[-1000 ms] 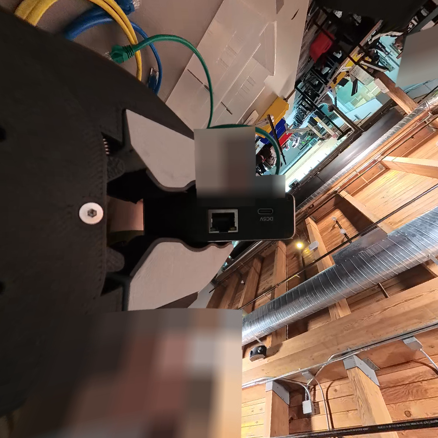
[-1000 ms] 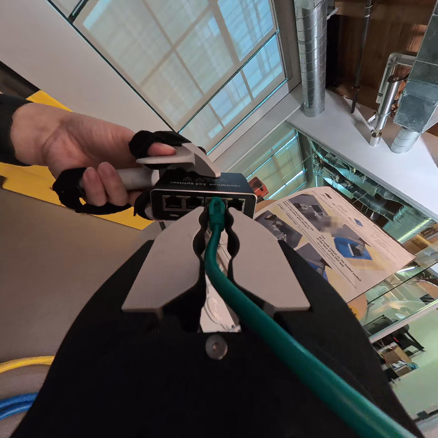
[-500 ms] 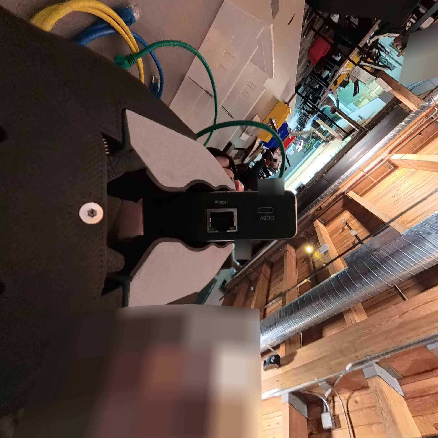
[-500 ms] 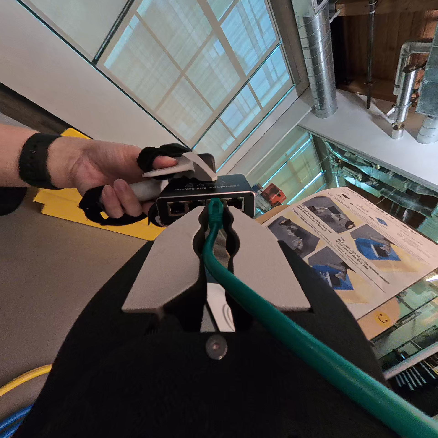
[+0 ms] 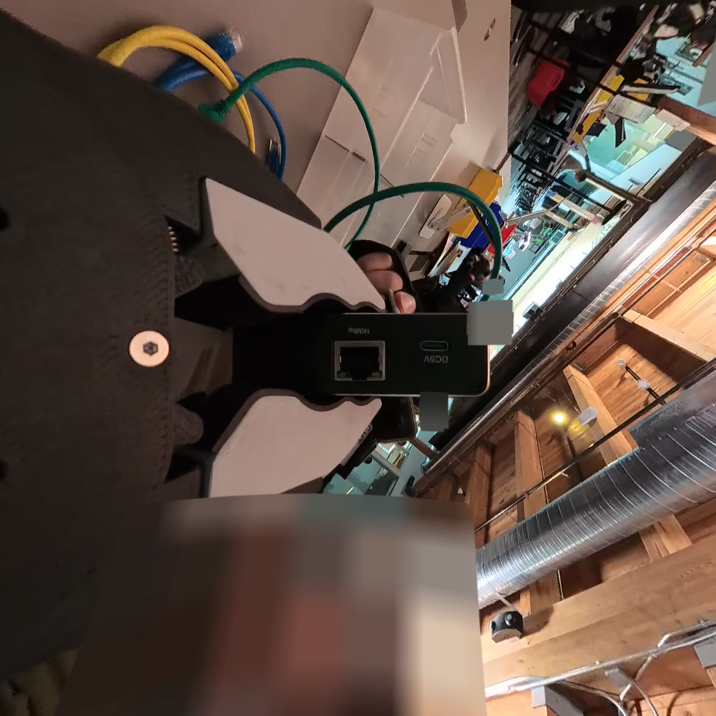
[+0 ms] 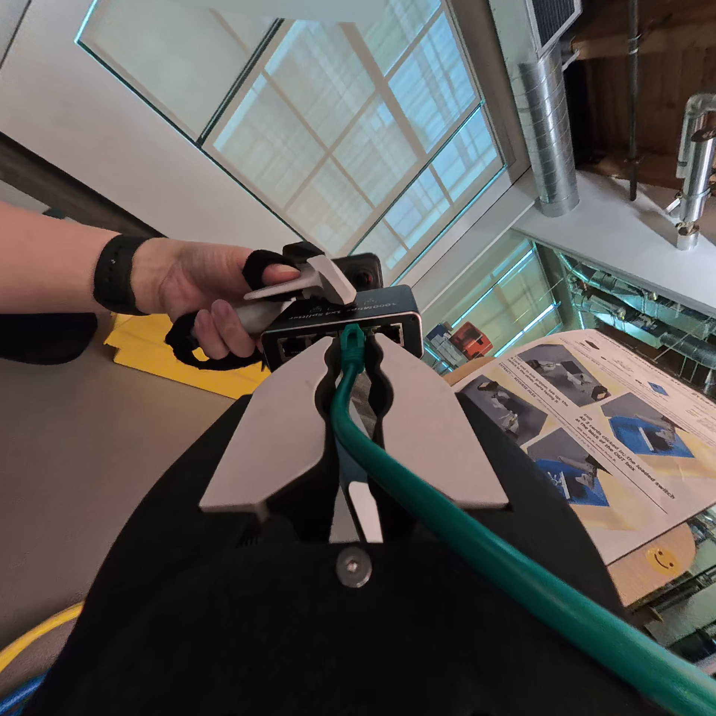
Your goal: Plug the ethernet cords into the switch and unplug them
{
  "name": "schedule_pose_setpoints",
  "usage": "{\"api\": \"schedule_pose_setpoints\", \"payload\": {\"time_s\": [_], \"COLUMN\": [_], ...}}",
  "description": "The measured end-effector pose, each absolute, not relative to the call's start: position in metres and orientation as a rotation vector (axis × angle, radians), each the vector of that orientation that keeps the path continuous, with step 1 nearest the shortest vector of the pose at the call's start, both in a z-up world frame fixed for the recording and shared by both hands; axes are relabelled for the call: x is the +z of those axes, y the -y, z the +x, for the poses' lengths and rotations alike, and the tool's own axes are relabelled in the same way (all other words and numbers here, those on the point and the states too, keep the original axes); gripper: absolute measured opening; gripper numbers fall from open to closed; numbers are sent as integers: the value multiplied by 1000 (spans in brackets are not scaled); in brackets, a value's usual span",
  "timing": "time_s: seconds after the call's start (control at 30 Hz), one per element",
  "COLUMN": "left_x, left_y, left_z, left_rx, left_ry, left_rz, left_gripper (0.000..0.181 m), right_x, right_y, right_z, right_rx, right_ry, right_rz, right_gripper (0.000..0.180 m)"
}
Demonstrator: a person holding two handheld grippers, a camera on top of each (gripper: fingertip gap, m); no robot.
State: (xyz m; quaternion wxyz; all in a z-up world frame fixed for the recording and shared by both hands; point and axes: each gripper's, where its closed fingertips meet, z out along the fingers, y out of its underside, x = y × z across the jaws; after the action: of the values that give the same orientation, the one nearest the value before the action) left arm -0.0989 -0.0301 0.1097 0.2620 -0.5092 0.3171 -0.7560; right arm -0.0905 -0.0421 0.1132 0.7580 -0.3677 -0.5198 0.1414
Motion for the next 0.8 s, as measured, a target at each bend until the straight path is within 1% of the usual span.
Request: {"api": "schedule_pose_setpoints", "payload": {"time_s": [0.03,0.17,0.23,0.33,0.4,0.43,0.5,0.57,0.7,0.8], "left_x": [111,116,117,113,103,97,77,54,9,-21], "left_y": [27,12,-3,-32,-49,-56,-70,-80,-91,-93], "left_z": [-99,-105,-114,-136,-145,-147,-148,-146,-137,-131], "left_rx": [-2036,-2021,-1950,-1795,-1677,-1629,-1518,-1405,-1308,-1312], "left_ry": [-839,-735,-643,-485,-411,-390,-370,-375,-407,-421], "left_rz": [-1380,-1391,-1404,-1432,-1472,-1505,-1597,-1694,-1875,-1986], "left_gripper": [36,36,36,36,35,36,36,36,36,35], "right_x": [113,114,105,75,46,37,21,5,-54,-96], "right_y": [40,27,17,4,4,1,6,4,12,39], "right_z": [-91,-94,-97,-94,-84,-77,-61,-40,2,11], "right_rx": [291,248,263,394,505,520,519,449,310,317], "right_ry": [1133,1081,1101,1216,1337,1362,1466,1510,1698,1957], "right_rz": [-812,-836,-926,-1191,-1403,-1472,-1537,-1617,-1954,-2059], "right_gripper": [13,13,21,34,34,33,26,24,23,21]}}
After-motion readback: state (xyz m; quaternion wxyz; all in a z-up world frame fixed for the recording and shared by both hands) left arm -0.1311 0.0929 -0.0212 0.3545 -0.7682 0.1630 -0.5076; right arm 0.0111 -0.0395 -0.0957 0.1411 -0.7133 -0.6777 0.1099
